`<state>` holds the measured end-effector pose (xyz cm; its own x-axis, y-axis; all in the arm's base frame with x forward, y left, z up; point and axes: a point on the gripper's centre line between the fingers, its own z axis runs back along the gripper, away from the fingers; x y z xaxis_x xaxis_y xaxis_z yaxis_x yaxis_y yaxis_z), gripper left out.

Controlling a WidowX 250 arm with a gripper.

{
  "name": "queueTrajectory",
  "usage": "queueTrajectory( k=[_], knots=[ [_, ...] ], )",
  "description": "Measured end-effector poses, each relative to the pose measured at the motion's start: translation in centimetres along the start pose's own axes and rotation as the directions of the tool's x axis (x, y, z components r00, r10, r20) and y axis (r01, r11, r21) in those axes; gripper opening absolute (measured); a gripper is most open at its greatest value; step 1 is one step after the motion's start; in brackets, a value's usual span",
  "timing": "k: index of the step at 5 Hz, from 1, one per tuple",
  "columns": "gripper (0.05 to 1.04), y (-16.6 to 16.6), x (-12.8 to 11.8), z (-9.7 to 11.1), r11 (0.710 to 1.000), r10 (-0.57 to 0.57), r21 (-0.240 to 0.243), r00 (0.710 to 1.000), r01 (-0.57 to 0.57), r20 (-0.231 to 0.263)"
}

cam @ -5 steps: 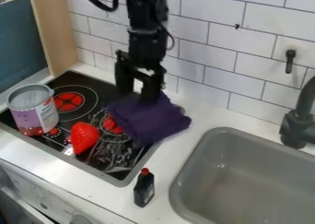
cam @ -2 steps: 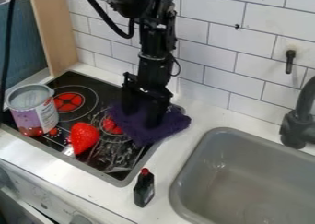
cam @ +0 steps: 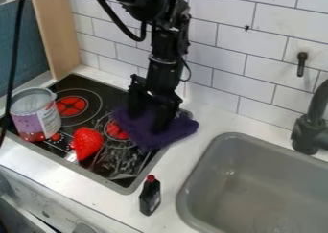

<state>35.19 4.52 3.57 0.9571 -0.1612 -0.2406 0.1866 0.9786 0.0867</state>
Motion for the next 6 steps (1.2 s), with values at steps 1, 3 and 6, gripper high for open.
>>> queueTrajectory(
  k=[1,3,6],
  knots=[
    [1.001,2.1,-1.4,-0.2,0.994,0.103,0.038,0.995,-0.103,0.002],
    [1.001,6.2,-2.8,-0.9,0.973,0.230,0.018,0.973,-0.230,-0.024],
    [1.001,11.0,-2.8,-1.3,0.938,0.346,0.007,0.938,-0.346,-0.028]
  ],
)
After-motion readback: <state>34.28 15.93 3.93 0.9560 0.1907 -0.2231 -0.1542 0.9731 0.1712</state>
